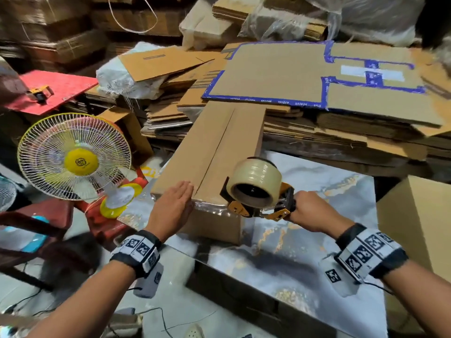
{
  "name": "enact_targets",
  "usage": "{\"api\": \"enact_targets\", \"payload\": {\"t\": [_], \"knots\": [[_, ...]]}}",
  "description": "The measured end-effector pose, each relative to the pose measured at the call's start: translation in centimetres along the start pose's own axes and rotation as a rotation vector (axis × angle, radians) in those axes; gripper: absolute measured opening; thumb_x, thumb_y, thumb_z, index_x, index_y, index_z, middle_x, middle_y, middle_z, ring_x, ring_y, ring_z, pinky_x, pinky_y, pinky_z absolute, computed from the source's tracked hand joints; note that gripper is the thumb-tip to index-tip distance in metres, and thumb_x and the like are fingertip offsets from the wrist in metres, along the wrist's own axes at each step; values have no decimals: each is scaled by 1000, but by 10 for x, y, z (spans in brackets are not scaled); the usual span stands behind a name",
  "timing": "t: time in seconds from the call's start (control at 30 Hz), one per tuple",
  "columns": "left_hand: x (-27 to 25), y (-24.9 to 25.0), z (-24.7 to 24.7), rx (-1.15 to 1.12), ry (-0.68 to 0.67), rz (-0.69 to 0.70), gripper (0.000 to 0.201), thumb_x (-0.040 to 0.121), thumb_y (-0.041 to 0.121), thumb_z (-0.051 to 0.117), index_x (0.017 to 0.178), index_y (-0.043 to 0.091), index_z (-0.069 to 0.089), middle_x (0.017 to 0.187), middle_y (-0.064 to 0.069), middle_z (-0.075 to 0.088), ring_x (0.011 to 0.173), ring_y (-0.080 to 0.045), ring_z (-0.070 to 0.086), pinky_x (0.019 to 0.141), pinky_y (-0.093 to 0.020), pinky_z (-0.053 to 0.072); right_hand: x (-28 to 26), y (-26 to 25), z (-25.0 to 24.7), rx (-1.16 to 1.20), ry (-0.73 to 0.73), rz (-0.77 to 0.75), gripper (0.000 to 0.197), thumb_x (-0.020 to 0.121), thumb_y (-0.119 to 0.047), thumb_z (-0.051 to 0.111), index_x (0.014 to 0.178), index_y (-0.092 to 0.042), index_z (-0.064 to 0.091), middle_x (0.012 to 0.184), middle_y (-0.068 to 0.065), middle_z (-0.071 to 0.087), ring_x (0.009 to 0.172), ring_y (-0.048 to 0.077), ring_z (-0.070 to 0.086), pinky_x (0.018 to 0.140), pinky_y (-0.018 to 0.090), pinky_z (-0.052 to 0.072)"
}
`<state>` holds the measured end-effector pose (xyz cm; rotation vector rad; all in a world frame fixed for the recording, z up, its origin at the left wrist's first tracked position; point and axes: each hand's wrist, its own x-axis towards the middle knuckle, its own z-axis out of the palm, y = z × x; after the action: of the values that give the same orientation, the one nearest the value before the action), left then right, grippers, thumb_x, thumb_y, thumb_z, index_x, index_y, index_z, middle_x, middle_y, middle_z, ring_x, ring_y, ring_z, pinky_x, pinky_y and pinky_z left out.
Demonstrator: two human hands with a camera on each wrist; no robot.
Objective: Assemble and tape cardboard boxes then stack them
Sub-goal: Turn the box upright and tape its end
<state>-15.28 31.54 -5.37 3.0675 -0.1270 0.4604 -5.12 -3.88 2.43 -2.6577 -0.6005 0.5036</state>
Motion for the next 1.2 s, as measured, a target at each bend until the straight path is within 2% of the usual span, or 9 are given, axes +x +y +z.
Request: {"api": "enact_targets", "payload": {"t": [0.1, 0.17, 0.27, 0.37, 0.5, 0.67, 0.8, 1.03, 1.2], "knots": [[8, 28, 4, 37, -48, 115, 75, 72, 25, 88, 133, -5, 58, 135, -24, 61, 123, -39, 62, 102, -48, 48, 2, 4, 7, 13, 27, -7, 33, 85, -41, 71, 74, -11, 63, 69, 7, 64, 65, 27, 61, 56, 40, 48], [17, 55, 3, 31, -67, 186, 91, 58, 27, 96, 135, -2, 58, 135, -20, 62, 121, -36, 63, 104, -41, 44, 1, 4, 8, 24, 23, 1, 29, 84, -38, 72, 73, -13, 61, 70, 6, 64, 66, 28, 62, 57, 39, 49], [29, 81, -1, -20, -9, 213, 88, 43, 23, 99, 120, 1, 63, 114, -20, 68, 98, -37, 68, 78, -40, 59, 0, 3, 7, 25, 22, 27, 29, 83, -28, 71, 67, -17, 51, 67, 4, 57, 64, 28, 58, 52, 34, 40], [32, 90, -3, -41, 83, 198, 69, 54, 24, 95, 112, 1, 65, 105, -21, 67, 94, -33, 60, 66, -39, 57, -2, 4, 8, 21, 36, 21, 34, 85, -23, 68, 65, -21, 42, 66, 1, 50, 61, 24, 50, 48, 30, 30], [32, 85, 1, -69, 26, 162, 67, 62, 21, 93, 119, -1, 63, 115, -22, 66, 102, -31, 56, 74, -41, 58, -4, 13, 10, 5, 28, -3, 37, 86, -28, 69, 65, -24, 40, 66, -2, 48, 67, 27, 52, 48, 30, 29], [34, 77, 11, -7, -107, 120, 80, 77, 32, 86, 140, -4, 53, 144, -24, 54, 128, -38, 58, 104, -49, 47, -24, 54, 4, -99, -14, 54, 36, 85, -33, 69, 65, -22, 42, 63, -1, 50, 57, 20, 50, 47, 32, 35], [37, 79, 12, -5, -126, 114, 81, 75, 31, 88, 140, -3, 54, 144, -22, 54, 129, -37, 57, 104, -48, 48, -24, 63, 16, -119, -17, 66, 34, 85, -32, 69, 64, -20, 44, 62, 1, 52, 55, 21, 51, 52, 39, 45], [36, 79, 10, -13, -159, 94, 75, 84, 27, 81, 144, -4, 49, 149, -23, 49, 135, -38, 52, 110, -48, 42, 9, 61, 43, -37, -44, 147, 16, 84, -22, 64, 79, -13, 52, 72, 6, 55, 65, 26, 54, 48, 27, 32], [35, 81, 9, 5, -164, 91, 78, 86, 31, 78, 148, -3, 44, 153, -22, 45, 138, -37, 48, 113, -47, 37, 4, 79, 59, 187, -78, 213, 27, 88, -18, 66, 69, -27, 49, 65, 2, 59, 53, 10, 50, 49, 23, 35]]}}
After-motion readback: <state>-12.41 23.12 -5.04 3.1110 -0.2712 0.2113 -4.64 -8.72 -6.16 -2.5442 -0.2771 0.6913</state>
